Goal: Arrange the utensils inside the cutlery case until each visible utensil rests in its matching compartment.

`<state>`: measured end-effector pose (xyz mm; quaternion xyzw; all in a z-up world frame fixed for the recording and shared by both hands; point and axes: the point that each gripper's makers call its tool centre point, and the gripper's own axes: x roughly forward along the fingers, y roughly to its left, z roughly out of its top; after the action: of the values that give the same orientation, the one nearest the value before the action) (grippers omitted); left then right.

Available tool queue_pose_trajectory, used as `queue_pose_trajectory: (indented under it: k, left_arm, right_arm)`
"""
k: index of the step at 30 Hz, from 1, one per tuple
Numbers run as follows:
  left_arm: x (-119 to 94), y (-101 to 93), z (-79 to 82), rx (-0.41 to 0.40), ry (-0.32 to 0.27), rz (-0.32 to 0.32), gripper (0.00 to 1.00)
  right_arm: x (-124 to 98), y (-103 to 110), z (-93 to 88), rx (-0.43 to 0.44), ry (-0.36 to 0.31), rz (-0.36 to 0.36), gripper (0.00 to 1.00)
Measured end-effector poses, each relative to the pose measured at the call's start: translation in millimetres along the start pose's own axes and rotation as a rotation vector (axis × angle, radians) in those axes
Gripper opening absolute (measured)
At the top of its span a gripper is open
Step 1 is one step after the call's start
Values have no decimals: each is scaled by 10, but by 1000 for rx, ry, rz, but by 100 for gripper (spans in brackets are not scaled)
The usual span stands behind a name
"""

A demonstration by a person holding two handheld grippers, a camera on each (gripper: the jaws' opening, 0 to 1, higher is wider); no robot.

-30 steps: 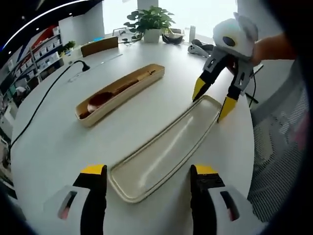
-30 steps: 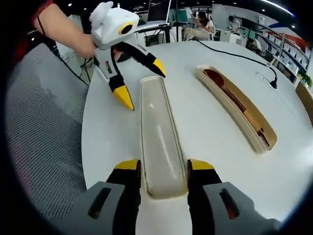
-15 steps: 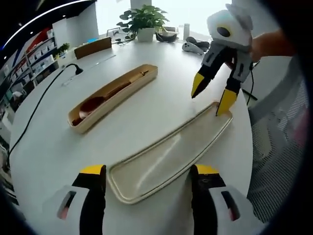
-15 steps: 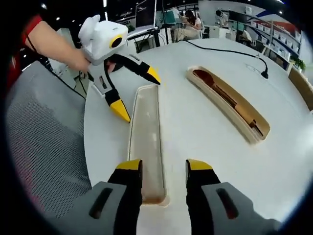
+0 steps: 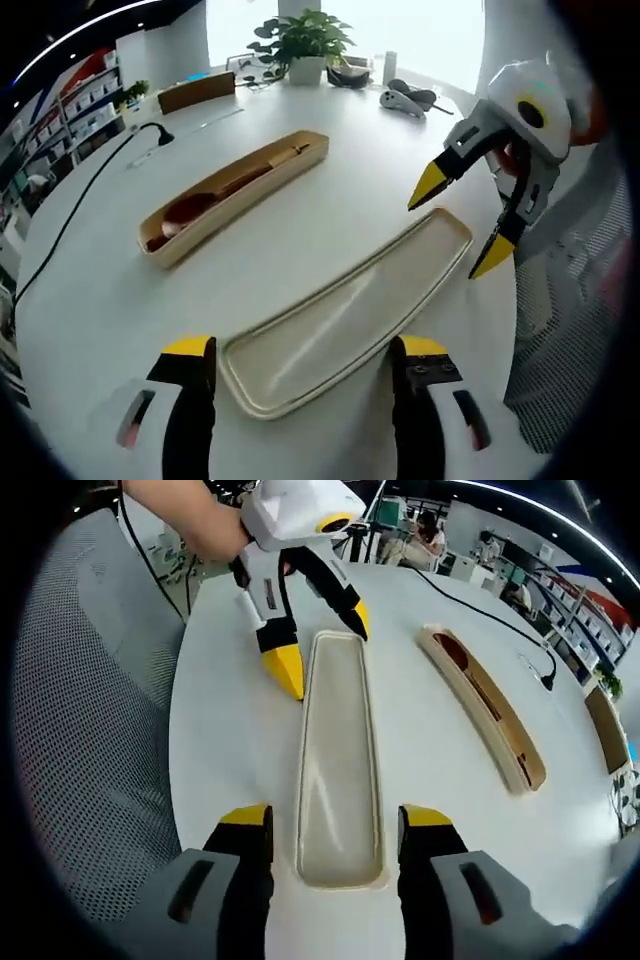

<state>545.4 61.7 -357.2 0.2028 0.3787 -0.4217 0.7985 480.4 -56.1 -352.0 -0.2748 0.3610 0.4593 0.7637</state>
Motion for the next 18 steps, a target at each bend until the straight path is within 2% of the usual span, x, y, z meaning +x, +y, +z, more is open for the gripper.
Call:
queue_pose_trajectory:
  k: [1, 3, 4, 5, 8, 12, 14, 16, 17, 18]
  left_arm:
    - [-8, -11, 1, -1, -3, 1, 74]
    - [-8, -11, 2, -1, -4, 2, 74]
    - [-3, -13, 5, 2, -3, -1, 75]
    - [-5, -19, 4, 1, -4, 2, 75]
    - [-6, -31, -1, 10, -4, -6, 75]
    - [-3, -99, 3, 83, -5, -59, 76]
    - [-1, -111, 8, 113, -2, -75, 75]
    - [12, -141, 61, 175, -9, -91, 74]
    - [21, -171, 77, 193, -10, -101, 73]
    - [29, -188, 83, 195, -9, -110, 71]
  right_arm:
    - [-13, -32, -29, 14, 15, -9, 50]
    - [-18, 16, -68, 51, 45, 36, 40]
    - [-17, 24, -64, 41, 43, 42, 36]
    - [-9, 8, -33, 18, 26, 34, 36]
    - [-11, -8, -75, 40, 46, 55, 35]
    - [-25, -26, -78, 40, 44, 120, 35]
    - [-34, 7, -32, 95, -2, 200, 35]
    - [-40, -70, -11, 163, -41, 225, 35]
    - [-58, -69, 13, 217, -54, 272, 35]
    - [-59, -68, 12, 239, -49, 288, 35]
